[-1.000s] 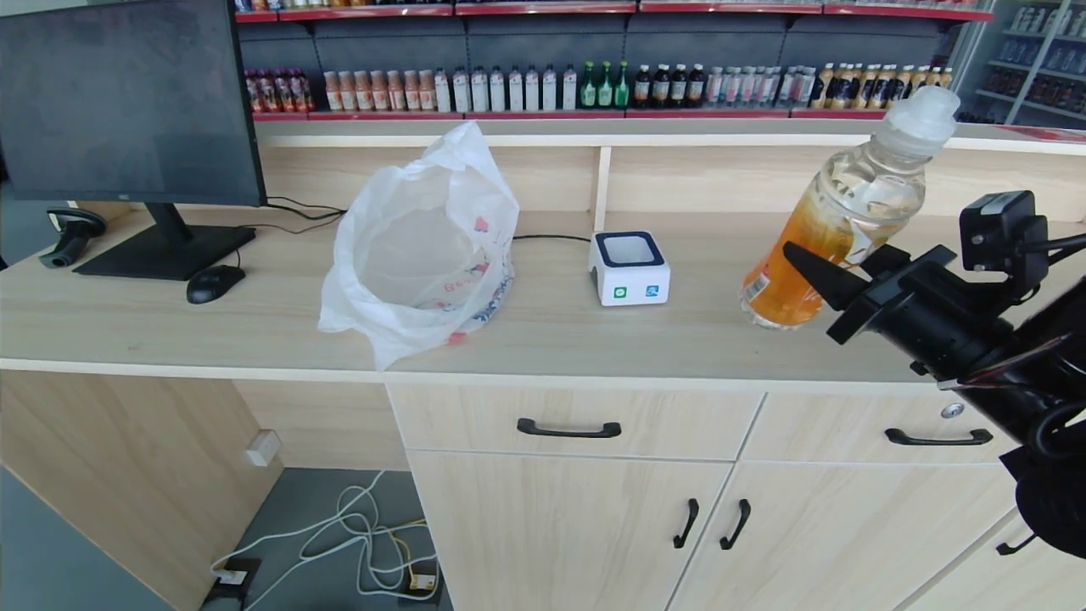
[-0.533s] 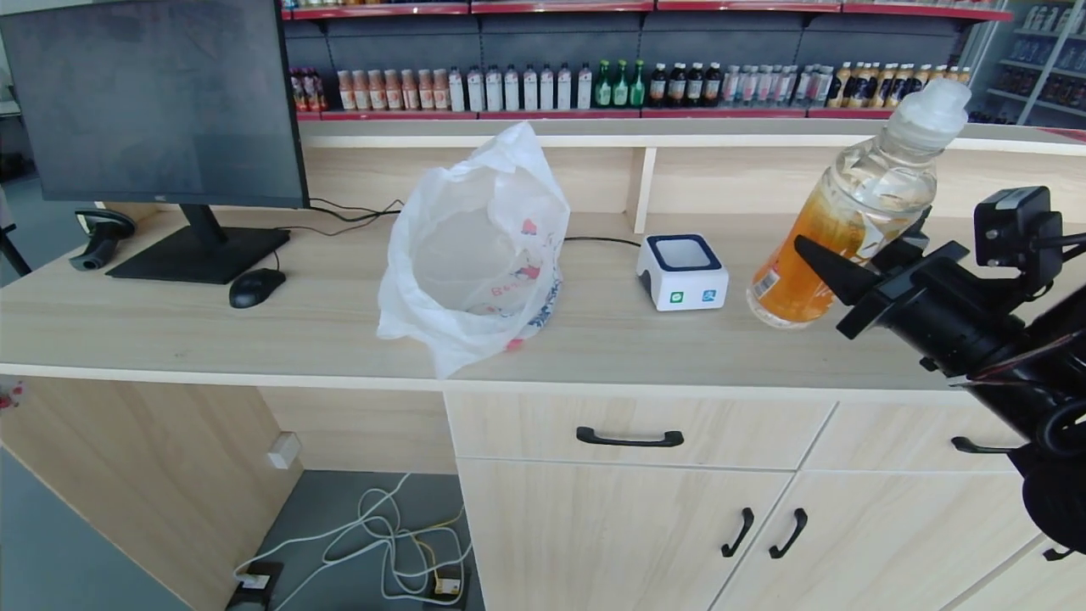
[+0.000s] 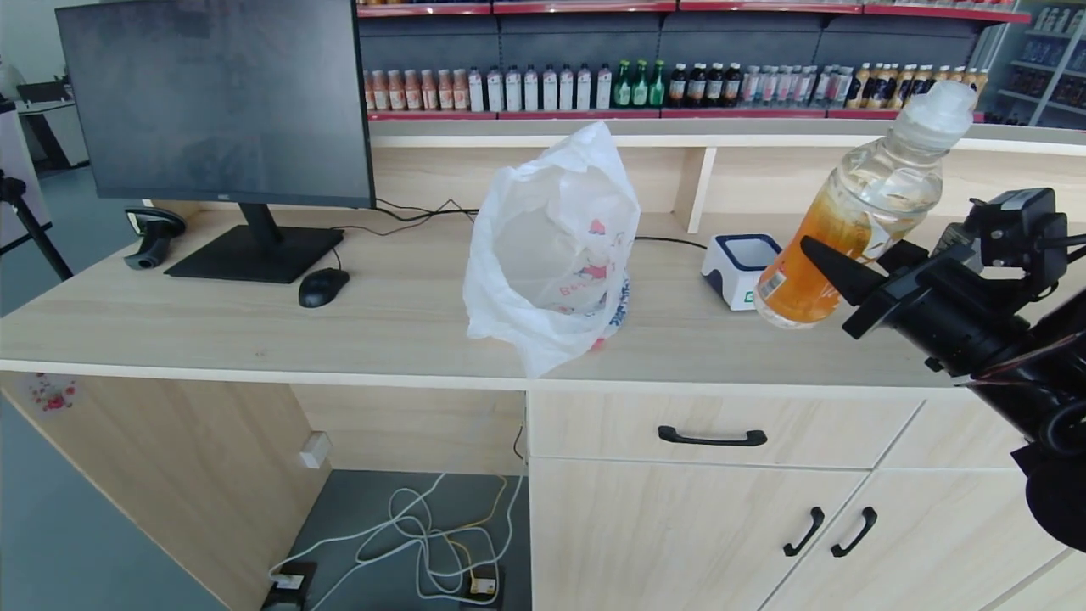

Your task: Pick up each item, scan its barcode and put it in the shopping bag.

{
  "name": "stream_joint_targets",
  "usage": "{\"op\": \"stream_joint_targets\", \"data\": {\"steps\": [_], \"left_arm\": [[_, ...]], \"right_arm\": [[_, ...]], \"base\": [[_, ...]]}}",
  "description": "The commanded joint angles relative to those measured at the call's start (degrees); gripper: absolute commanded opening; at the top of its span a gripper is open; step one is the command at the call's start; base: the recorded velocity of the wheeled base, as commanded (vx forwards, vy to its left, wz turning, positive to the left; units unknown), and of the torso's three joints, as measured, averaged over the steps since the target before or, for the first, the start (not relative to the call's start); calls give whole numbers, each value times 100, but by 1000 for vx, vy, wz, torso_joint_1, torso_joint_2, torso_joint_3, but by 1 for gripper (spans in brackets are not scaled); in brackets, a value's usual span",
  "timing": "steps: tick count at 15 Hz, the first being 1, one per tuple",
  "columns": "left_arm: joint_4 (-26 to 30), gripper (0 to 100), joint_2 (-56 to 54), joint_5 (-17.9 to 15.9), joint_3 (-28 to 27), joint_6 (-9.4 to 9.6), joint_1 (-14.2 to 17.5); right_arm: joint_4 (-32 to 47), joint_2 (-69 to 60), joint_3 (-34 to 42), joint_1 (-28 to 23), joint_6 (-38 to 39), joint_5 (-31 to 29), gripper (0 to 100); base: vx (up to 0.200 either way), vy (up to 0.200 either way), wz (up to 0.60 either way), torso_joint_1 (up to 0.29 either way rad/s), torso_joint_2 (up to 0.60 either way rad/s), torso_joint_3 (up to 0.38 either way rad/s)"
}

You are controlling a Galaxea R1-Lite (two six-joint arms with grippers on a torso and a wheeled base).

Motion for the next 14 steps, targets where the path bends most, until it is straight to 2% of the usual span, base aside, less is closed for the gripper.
{"op": "stream_joint_targets", "data": {"steps": [1, 3, 9, 14], "left_arm": [[3, 100, -2, 1, 0, -6, 4], [3, 100, -2, 1, 0, -6, 4], [-6, 100, -2, 1, 0, -6, 4], [-6, 100, -2, 1, 0, -15, 4]], "right_arm": [[-3, -3, 14, -12, -2, 6, 0], [-3, -29, 23, -12, -2, 6, 0], [-3, -47, 67, -12, 7, 6, 0], [-3, -38, 67, 23, -2, 14, 0]], "base": [[0, 0, 0, 0, 0, 0], [0, 0, 0, 0, 0, 0], [200, 0, 0, 1, 2, 0], [0, 0, 0, 0, 0, 0]]}}
